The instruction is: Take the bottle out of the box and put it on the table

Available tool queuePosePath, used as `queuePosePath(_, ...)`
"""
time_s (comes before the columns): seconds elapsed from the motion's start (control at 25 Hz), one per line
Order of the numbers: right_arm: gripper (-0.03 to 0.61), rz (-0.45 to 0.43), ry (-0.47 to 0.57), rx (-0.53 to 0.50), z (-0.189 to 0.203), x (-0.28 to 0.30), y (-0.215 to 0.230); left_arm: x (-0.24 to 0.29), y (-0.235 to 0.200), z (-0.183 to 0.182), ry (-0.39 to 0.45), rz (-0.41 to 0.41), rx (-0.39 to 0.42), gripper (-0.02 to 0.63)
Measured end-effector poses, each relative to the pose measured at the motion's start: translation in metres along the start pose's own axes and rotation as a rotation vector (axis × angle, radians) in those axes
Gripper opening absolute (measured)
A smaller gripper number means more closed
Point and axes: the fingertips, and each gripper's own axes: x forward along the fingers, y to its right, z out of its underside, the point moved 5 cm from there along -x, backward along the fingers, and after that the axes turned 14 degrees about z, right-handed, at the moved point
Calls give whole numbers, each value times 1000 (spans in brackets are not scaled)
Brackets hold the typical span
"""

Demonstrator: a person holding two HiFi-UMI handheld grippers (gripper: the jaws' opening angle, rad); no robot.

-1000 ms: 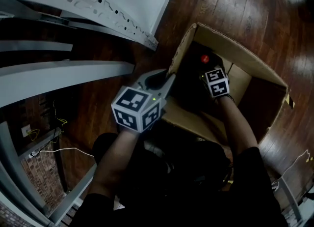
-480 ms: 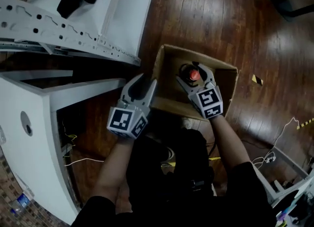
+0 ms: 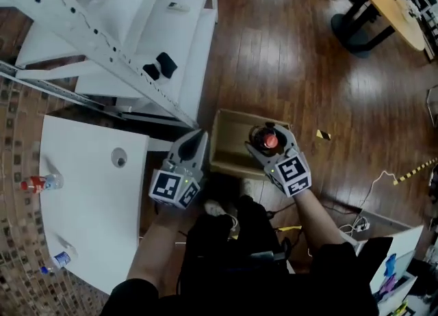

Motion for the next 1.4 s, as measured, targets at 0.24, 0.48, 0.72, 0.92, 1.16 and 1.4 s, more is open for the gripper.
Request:
queuePosePath(0.24, 330, -40, 47, -15, -110, -95, -20, -75, 41, -123, 62, -62, 65, 0)
queuePosePath(0.48, 331, -135, 189, -85, -211, -141, -46, -142, 63, -209, 196, -160, 173, 0)
queuePosePath(0.72, 330, -296, 273, -195, -273, -140, -85, -213, 81, -239, 277, -359, 245, 0)
queuePosePath(0.92, 330, -490, 290, -285, -293, -119, -126, -271, 99, -236, 309, -580, 277, 0)
queuePosePath(1.16, 330, -781, 292, -393, -298, -100, -212, -352, 147, -214, 342, -908, 285, 0)
queuePosePath(1.4, 331, -1009, 280, -465, -290, -109, -297, -418, 208, -185, 357, -1175, 261, 0)
